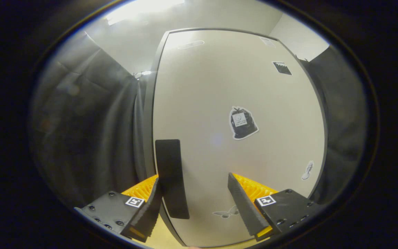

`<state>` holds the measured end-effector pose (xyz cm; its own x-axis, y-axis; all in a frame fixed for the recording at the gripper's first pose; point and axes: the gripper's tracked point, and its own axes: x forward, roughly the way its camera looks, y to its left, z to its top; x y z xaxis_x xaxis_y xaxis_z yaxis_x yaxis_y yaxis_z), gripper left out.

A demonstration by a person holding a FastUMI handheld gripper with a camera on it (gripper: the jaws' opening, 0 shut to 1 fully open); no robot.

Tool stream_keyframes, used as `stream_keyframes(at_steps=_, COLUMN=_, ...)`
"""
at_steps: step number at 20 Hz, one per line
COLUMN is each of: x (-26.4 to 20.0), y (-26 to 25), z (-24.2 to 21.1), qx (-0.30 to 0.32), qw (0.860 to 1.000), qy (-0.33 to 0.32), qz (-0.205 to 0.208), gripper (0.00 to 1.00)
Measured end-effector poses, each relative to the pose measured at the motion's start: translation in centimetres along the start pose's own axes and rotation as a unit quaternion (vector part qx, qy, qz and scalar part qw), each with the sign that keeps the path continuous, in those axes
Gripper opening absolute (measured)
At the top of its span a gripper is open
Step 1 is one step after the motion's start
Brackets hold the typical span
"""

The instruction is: Open the shoe cabinet door, grab the shoes and put them into the shoe cabinet, then close the shoe cabinet door.

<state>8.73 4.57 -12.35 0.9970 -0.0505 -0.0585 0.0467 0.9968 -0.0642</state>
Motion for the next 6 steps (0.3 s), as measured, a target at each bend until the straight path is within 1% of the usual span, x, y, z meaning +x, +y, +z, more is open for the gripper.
stream_keyframes(at_steps=2, x=-0.11, y=0.19, z=-0.09, qx=0.006, qw=1.0, qy=0.003, qz=0.005, gripper=1.0)
stream_keyframes(at_steps=3, x=-0.16, y=0.53, z=-0.07, qx=0.014, qw=1.0, qy=0.006, qz=0.017, gripper=1.0)
stream_keyframes(at_steps=4, x=-0.36, y=0.75, z=-0.2, qx=0.032, qw=0.999, qy=0.01, qz=0.031, gripper=1.0)
stream_keyframes(at_steps=6, x=-0.93, y=0.77, z=-0.33, qx=0.06, qw=0.997, qy=0.019, qz=0.041, gripper=1.0)
